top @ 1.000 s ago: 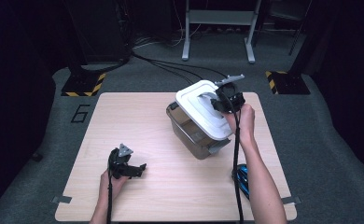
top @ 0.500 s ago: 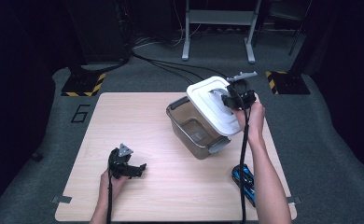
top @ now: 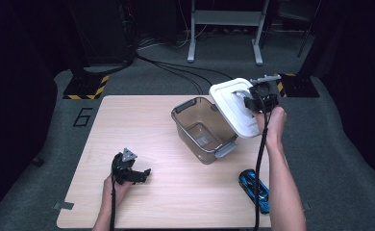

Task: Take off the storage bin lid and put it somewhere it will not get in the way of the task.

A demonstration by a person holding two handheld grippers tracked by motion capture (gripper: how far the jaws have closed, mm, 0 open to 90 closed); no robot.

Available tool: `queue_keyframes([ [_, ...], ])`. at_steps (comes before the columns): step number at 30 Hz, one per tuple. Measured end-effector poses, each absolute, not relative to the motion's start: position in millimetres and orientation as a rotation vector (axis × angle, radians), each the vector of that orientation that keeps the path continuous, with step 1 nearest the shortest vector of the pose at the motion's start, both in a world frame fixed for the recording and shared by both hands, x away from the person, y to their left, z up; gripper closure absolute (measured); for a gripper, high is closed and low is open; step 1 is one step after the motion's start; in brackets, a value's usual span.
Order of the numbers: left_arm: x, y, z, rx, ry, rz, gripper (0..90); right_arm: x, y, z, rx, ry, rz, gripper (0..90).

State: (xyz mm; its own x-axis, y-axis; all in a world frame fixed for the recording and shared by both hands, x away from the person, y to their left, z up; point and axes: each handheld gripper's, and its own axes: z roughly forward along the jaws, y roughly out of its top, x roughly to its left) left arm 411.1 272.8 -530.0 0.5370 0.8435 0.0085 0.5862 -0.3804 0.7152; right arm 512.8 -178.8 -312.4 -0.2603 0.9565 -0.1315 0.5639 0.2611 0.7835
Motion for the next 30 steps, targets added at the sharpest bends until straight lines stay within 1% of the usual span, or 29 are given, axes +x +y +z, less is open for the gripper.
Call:
queue_keyframes([
  [13, 411, 273, -530, 2.107, 1.151, 0.495, 1.4, 518, -210, -332, 1.465, 1.804, 0.786, 67.9],
  [18, 411, 273, -530, 2.106, 1.151, 0.495, 1.4, 521, -224, -348, 1.534, 1.764, 0.758, 67.9],
  [30, 411, 273, -530, 2.109, 1.151, 0.494, 1.3, 533, -236, -394, 1.626, 1.746, 0.703, 68.0],
])
